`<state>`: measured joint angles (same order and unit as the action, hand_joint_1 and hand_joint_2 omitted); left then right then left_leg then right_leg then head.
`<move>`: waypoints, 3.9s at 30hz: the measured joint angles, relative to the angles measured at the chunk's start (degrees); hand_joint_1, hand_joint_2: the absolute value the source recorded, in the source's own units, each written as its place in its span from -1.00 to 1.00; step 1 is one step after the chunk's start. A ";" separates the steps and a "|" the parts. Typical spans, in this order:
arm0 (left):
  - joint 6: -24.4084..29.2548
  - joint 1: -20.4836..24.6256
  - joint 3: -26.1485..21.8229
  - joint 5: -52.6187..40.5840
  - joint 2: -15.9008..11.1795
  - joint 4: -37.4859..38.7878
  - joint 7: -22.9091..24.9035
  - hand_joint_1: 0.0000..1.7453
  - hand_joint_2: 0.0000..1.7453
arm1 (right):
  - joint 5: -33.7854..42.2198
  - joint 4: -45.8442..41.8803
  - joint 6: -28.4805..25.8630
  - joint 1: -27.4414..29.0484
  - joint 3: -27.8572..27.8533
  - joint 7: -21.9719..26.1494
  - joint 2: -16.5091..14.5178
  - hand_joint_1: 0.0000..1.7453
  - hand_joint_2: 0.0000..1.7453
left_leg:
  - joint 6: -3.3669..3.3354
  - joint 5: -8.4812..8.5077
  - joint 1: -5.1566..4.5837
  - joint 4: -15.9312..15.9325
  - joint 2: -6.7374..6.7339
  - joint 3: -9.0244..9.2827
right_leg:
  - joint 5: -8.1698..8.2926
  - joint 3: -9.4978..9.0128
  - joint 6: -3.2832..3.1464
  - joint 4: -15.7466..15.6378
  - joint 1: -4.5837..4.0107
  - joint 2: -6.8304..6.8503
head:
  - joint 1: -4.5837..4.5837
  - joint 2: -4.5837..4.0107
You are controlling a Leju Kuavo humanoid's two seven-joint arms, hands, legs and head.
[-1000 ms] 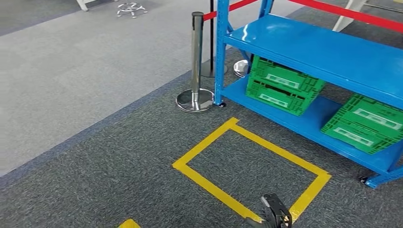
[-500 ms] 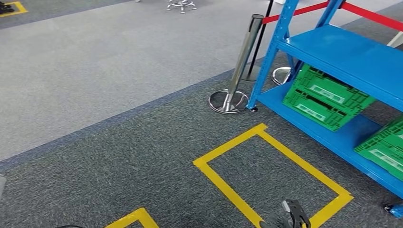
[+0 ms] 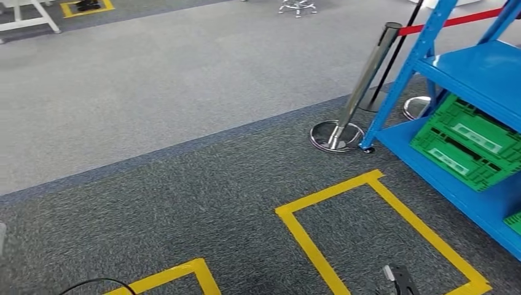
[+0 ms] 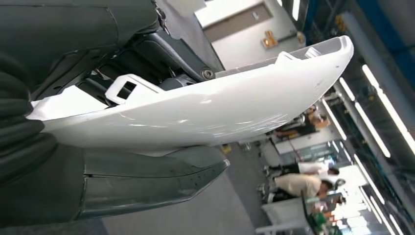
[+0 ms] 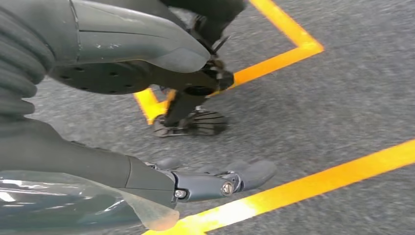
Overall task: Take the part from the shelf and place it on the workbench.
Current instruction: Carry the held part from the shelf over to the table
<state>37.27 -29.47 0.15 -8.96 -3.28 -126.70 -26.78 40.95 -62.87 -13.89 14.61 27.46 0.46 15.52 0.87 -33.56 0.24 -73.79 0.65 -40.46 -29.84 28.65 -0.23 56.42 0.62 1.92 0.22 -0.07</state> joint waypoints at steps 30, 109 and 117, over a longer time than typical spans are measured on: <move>2.84 -0.16 -1.46 -0.87 2.40 1.74 -3.31 1.00 1.00 | 5.03 -10.00 -4.45 -3.11 16.16 -1.37 9.20 -1.00 1.00 | -0.64 -0.03 -0.30 0.60 0.27 0.12 | 0.14 0.58 0.38 0.42 0.22 -0.67 | -0.09 0.00; 2.81 10.23 12.50 -0.03 -6.05 10.51 -4.03 1.00 1.00 | 15.67 7.68 -8.36 -28.11 20.46 -7.30 -12.10 -1.00 1.00 | -3.29 6.93 -0.27 15.73 2.52 6.81 | -4.16 11.36 2.78 16.27 0.06 -1.91 | -0.76 0.00; 2.90 5.91 9.11 -0.86 -5.79 8.00 -4.67 1.00 1.00 | 12.23 7.19 -5.47 -26.00 19.31 -7.61 -8.80 -1.00 1.00 | -1.04 5.54 0.37 14.98 6.05 6.89 | 2.16 4.81 1.27 1.36 0.34 -5.92 | -0.40 0.00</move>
<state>40.17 -23.56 9.27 -9.82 -9.07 -118.70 -31.45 53.18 -55.69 -19.36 -11.39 46.77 -7.15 6.72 -0.16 -28.02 0.61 -58.81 6.70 -33.57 -27.68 33.46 1.03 57.79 0.96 -4.00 -0.19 -0.07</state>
